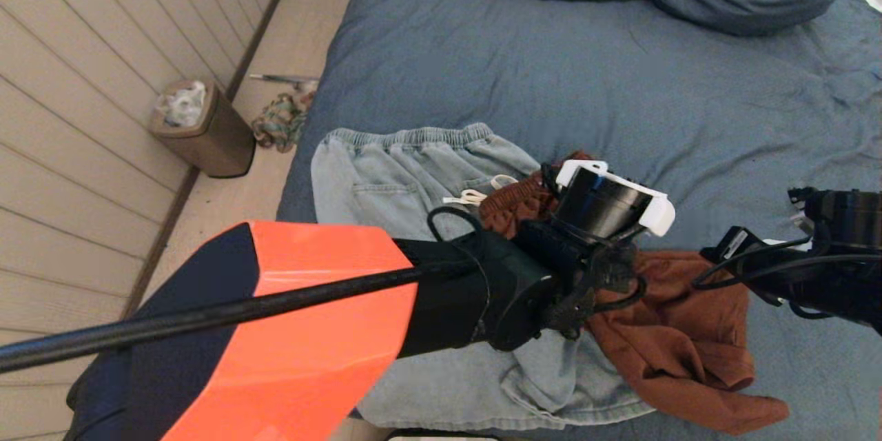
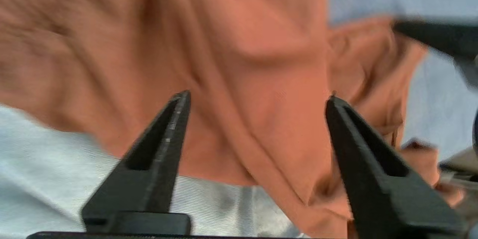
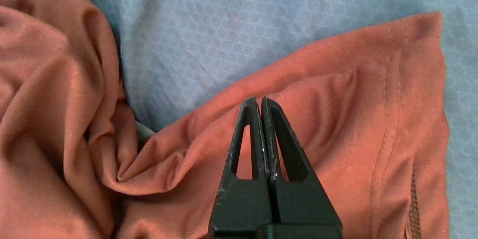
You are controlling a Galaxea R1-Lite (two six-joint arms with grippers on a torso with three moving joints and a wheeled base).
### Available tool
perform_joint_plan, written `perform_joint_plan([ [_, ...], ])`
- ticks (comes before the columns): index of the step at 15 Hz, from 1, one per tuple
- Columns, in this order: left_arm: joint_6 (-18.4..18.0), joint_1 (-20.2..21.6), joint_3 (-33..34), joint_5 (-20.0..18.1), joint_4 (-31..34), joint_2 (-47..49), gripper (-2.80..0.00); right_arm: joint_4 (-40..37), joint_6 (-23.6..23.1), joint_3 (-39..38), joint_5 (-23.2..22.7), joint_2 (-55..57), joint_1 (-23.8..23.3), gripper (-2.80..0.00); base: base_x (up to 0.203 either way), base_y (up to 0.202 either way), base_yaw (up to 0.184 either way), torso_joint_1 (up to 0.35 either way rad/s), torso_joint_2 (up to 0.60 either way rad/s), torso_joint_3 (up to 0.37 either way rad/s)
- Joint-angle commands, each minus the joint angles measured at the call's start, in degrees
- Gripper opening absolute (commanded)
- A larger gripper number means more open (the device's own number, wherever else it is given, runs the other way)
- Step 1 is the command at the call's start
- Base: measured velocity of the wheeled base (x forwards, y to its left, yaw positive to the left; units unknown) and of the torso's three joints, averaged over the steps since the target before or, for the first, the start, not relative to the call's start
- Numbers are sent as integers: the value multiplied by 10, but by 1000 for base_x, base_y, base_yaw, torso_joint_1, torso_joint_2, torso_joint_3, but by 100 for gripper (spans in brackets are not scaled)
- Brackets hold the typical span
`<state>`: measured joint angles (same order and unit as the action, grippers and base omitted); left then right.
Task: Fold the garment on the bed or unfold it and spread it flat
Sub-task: Unford the brown shorts
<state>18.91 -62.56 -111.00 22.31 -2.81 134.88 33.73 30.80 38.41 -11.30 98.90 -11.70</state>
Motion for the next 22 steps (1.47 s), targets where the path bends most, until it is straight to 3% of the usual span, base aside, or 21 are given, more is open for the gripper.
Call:
perform_joint_plan([
  [1,-25,-3,1,15,-35,29,0,2,2,-2,-1,2,2,-280,0,0,0,0,0,0],
  [6,-48,-11,0,25,-66,65,0,2,1,-4,-1,2,1,-280,0,0,0,0,0,0],
  [7,-48,-8,-1,36,-71,75,-86,2,1,-4,-1,2,1,-280,0,0,0,0,0,0],
  [8,-49,-4,-1,41,-75,73,-280,3,1,-6,-1,3,1,-280,0,0,0,0,0,0],
  [13,-52,9,1,47,-76,12,-280,3,1,-6,-1,3,1,-280,0,0,0,0,0,0],
  [17,-52,28,14,82,-69,-60,-280,3,1,-6,-1,2,1,-280,0,0,0,0,0,0],
  [22,-39,35,108,97,-76,-115,-280,2,1,-6,-1,0,1,-280,0,0,0,0,0,0],
])
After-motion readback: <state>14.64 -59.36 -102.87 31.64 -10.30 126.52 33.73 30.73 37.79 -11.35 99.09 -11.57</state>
